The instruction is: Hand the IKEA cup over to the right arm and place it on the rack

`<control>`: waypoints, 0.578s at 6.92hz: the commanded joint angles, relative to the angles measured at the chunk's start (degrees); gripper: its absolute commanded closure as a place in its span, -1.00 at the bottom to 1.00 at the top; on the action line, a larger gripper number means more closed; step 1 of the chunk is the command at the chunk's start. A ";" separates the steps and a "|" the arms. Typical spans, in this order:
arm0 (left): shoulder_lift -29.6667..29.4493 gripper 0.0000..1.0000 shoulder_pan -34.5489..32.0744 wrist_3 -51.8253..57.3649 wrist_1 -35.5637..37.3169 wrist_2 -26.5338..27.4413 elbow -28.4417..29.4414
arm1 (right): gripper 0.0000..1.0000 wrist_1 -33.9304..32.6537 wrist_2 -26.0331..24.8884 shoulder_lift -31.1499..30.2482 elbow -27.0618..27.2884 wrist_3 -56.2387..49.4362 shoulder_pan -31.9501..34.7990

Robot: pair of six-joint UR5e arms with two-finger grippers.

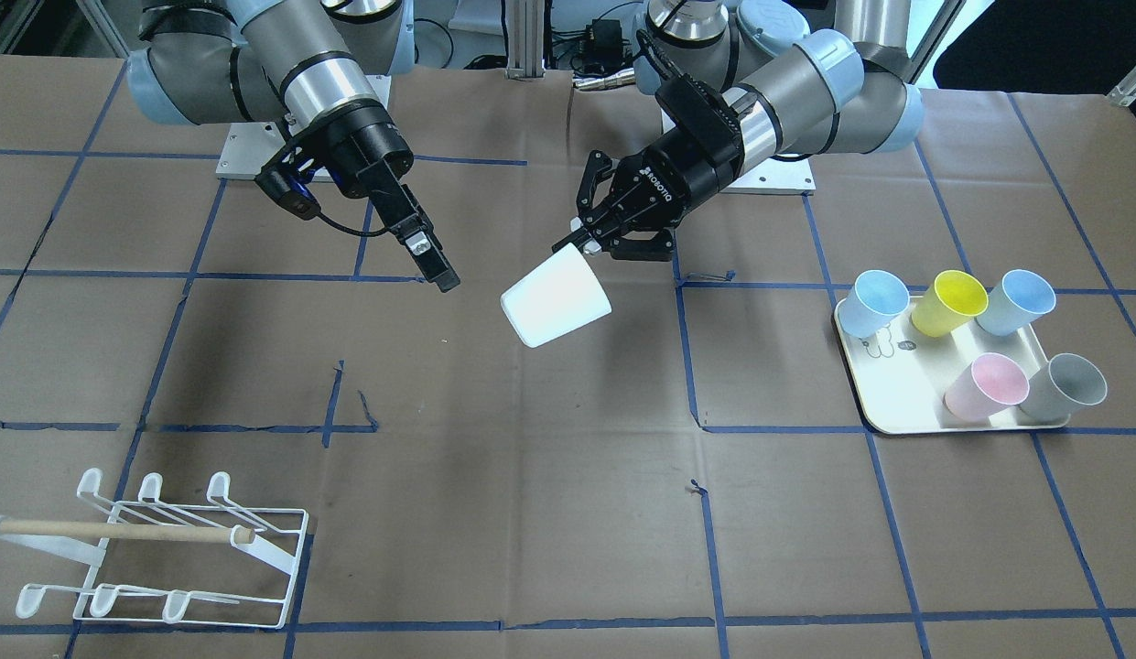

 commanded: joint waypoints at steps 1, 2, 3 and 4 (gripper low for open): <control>-0.04 0.95 -0.01 -0.38 0.79 -0.69 -0.93 | -0.99 1.86 0.21 0.19 -0.18 0.08 2.02; -0.04 0.95 -0.01 -0.56 0.70 -0.69 -0.84 | -0.99 3.70 -0.05 0.28 -0.18 -0.27 3.07; -0.04 0.95 -0.09 -0.74 0.70 -0.69 -0.84 | -0.99 3.81 -0.05 0.19 -0.18 0.07 3.61; -0.04 0.94 -0.10 -0.91 0.70 -0.69 -0.84 | -0.99 6.07 -0.05 0.19 -1.22 0.08 4.31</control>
